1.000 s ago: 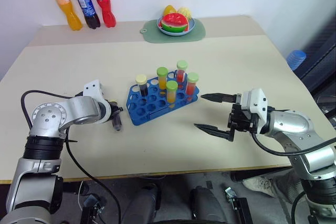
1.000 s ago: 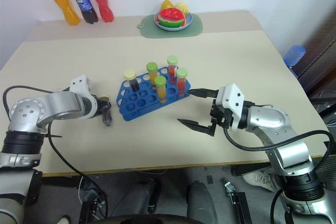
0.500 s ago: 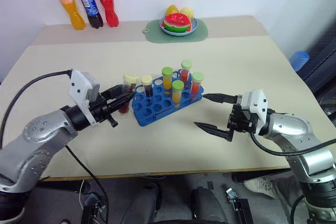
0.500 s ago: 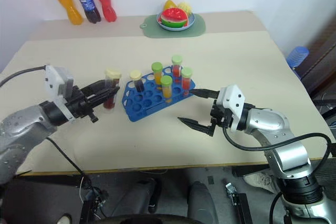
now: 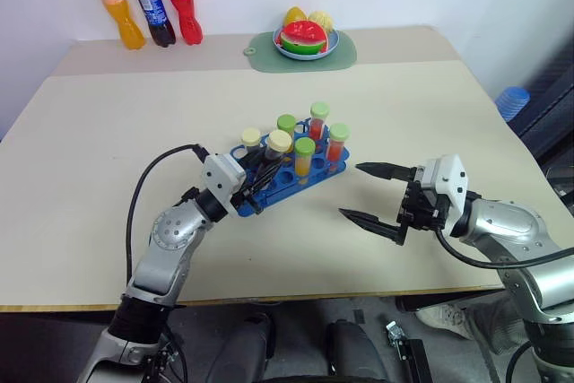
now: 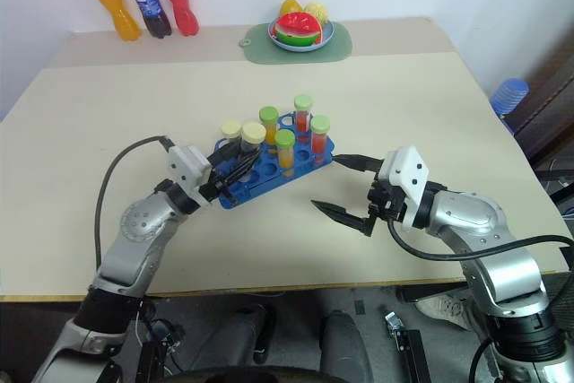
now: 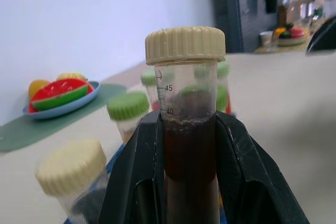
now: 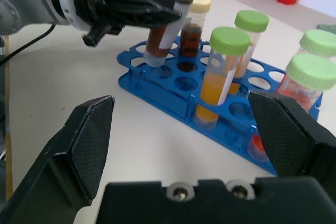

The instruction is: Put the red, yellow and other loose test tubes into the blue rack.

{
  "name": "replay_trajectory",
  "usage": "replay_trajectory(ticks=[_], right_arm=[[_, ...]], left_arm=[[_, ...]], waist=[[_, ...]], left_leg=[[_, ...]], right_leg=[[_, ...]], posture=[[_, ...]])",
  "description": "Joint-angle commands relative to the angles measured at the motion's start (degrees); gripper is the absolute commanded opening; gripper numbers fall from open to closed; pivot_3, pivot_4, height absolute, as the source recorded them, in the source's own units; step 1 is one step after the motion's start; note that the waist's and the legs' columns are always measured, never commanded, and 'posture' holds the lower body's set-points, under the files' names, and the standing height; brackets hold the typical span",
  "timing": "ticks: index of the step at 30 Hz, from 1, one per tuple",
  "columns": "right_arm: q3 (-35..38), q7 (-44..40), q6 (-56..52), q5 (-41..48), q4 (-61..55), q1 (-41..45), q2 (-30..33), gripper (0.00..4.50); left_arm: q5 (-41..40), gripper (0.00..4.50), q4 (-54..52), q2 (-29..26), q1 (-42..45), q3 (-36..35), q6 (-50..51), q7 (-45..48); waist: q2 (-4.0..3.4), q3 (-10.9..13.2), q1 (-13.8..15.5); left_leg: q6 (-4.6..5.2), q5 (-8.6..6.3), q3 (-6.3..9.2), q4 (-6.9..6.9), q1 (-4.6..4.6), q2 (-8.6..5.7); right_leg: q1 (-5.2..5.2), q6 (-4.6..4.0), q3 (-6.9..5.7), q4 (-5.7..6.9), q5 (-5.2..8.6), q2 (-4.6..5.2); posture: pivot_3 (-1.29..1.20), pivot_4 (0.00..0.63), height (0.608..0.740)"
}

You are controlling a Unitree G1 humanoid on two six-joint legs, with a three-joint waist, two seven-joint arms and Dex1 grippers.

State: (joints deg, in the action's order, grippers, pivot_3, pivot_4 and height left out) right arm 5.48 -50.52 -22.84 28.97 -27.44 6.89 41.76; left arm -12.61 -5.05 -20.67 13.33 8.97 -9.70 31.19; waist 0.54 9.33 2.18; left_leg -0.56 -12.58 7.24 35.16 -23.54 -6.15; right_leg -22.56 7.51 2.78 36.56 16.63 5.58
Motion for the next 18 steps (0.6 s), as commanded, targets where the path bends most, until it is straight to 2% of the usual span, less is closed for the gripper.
replay_trajectory(ticks=[1,8,18], right_arm=[[2.44,0.52,-0.55,1.27,-3.25,-0.72,1.02,4.5],[3.66,1.07,-1.3,1.67,-4.25,-2.06,1.7,4.5],[5.05,2.24,-2.15,2.08,-5.93,-3.45,1.78,4.5]], left_arm=[[0.65,0.75,2.24,2.03,-0.4,-0.1,-3.35,0.91],[-1.74,0.75,5.93,5.2,0.08,0.08,-2.69,4.7],[-0.62,0.75,11.88,7.64,1.45,-0.3,-4.5,6.19]], waist=[[0.0,0.0,0.06],[-0.02,-0.03,0.06],[-0.01,-0.05,0.14]], left_leg=[[0.0,0.0,0.0,0.01,0.0,-0.01],[0.02,-0.01,0.04,0.07,0.03,-0.03],[0.03,-0.01,0.05,0.1,0.04,-0.04]], right_leg=[[0.0,0.01,0.0,0.0,-0.01,0.0],[0.1,0.06,-0.05,0.0,-0.03,0.0],[0.14,0.08,-0.08,0.0,-0.04,-0.05]], posture=[[0.0,0.15,0.74],[0.0,0.15,0.74],[0.0,0.15,0.74]])
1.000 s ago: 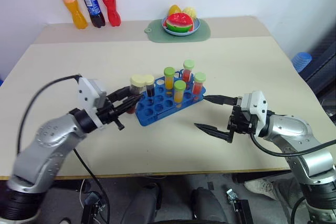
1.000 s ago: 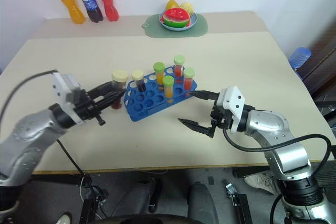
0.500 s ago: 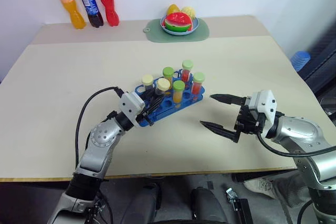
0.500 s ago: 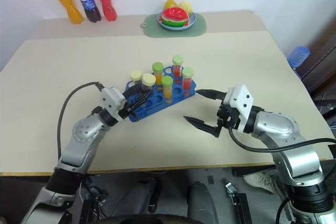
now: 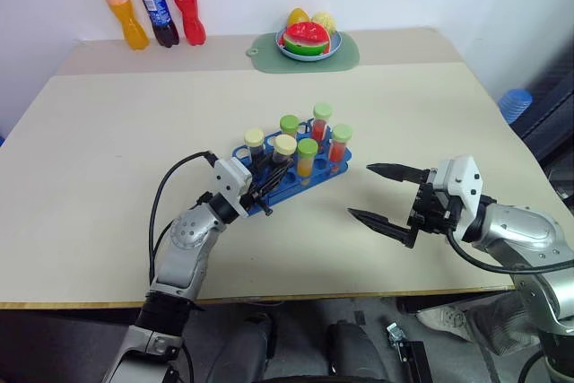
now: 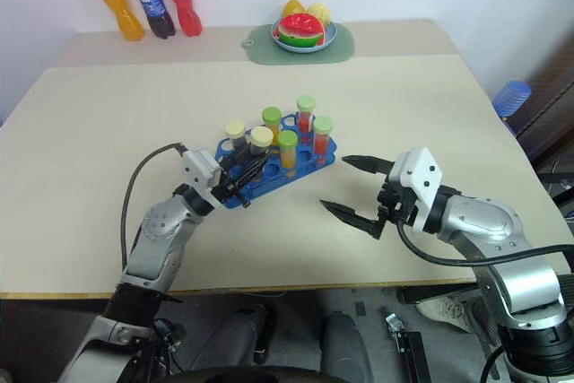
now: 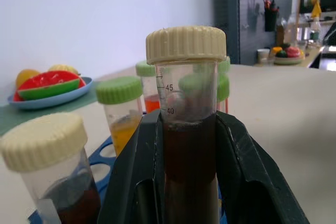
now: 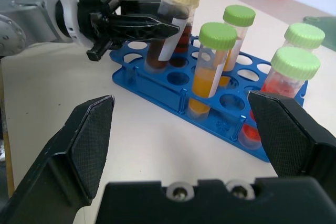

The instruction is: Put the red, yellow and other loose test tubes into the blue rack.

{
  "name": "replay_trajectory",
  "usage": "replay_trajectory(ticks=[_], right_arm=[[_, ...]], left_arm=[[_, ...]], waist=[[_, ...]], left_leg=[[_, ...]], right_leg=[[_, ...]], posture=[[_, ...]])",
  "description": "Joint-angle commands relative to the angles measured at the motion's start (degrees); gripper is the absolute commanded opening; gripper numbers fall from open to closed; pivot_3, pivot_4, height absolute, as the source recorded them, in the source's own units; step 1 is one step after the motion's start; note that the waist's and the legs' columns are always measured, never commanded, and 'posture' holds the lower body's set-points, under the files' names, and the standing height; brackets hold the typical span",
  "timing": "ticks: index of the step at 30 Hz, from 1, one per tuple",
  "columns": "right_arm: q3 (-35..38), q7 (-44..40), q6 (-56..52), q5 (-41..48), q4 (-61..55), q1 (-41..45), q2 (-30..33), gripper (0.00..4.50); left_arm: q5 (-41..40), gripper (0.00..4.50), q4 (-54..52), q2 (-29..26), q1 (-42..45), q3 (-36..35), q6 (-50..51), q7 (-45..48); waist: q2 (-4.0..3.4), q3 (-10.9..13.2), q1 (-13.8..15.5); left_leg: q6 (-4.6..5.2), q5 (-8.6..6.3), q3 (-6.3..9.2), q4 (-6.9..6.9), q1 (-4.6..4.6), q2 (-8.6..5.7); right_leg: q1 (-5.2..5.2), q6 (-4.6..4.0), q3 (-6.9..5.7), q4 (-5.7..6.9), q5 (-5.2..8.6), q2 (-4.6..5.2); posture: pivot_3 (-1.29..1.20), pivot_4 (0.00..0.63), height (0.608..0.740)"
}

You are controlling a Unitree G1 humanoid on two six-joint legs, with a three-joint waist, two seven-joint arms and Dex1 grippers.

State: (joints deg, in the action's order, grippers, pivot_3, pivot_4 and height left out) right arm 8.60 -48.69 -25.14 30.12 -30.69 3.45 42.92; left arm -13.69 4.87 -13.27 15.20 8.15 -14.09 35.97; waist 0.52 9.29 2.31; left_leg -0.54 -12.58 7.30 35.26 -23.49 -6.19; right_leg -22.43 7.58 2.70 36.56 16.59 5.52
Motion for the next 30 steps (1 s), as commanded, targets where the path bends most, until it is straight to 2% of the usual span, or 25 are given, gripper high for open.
replay_trajectory(ticks=[1,4,6,10,18,20,25,30], right_arm=[[1.99,0.5,0.13,0.93,-2.77,-0.09,0.62,4.5],[2.19,0.77,0.03,0.95,-3.02,-0.28,0.57,4.5],[2.36,0.94,0.03,0.92,-3.19,-0.53,0.53,4.5],[2.87,1.4,-0.04,0.95,-3.38,-1.32,0.35,4.5],[4.13,4.04,1.79,0.23,-1.17,-4.51,-2.49,4.5],[4.63,4.55,3.05,-0.43,-0.21,-6.22,-3.47,4.5],[5.27,4.65,6.94,-2.27,1.93,-10.47,-5.11,4.5],[6.52,4.86,9.22,-2.47,2.7,-13.7,-6.04,4.5]], left_arm=[[0.19,0.75,2.24,0.36,-0.36,0.46,-0.48,1.89],[-2.59,0.75,2.75,1.05,-0.44,0.3,0.05,4.65],[-6.48,1.8,1.83,0.84,-1.08,0.55,2.46,9.01],[-4.46,3.7,-0.17,1.29,-1.18,-2.5,1.87,4.66],[-8.96,3.7,-16.67,-6.52,-8.73,-9.55,13.01,1.24],[-9.42,3.7,-20.15,-10.3,-12.39,-11.51,12.84,3.96],[-13.23,3.7,-24.86,-17.8,-21.94,-18.64,17.76,6.08],[-18.89,3.7,-27.35,-23.27,-27.13,-25.85,23.08,9.4]], waist=[[0.0,0.0,0.01],[0.0,0.0,0.02],[0.0,0.0,0.02],[0.04,0.02,-0.11],[0.01,0.01,-0.22],[0.05,0.01,-0.12],[0.01,0.0,-0.13],[0.01,0.01,-0.09]], left_leg=[[0.0,0.0,0.01,0.01,0.0,0.0],[0.0,0.0,0.03,0.03,0.0,-0.01],[0.0,0.0,0.04,0.03,0.0,-0.02],[0.02,-0.01,0.06,0.02,0.0,-0.02],[0.0,-0.01,0.08,-0.04,0.0,0.02],[0.0,-0.01,0.08,-0.01,0.0,0.01],[0.0,-0.01,0.09,-0.04,0.01,0.02],[-0.01,-0.02,0.11,-0.03,0.01,0.03]], right_leg=[[0.01,0.0,-0.01,0.0,0.0,0.0],[0.03,0.01,-0.02,0.0,-0.01,0.0],[0.03,0.01,-0.03,0.0,-0.01,0.01],[0.01,0.01,-0.04,-0.01,-0.01,0.01],[-0.05,0.0,-0.01,0.03,0.0,0.03],[-0.03,0.01,0.0,0.03,0.0,0.04],[-0.01,-0.02,0.0,0.02,0.01,0.05],[0.02,-0.21,-0.02,-0.02,0.12,0.07]], posture=[[0.0,0.15,0.74],[0.0,0.15,0.74],[0.0,0.15,0.74],[0.0,0.15,0.74],[0.0,0.15,0.74],[0.0,0.15,0.74],[0.0,0.15,0.74],[0.0,0.15,0.74]])
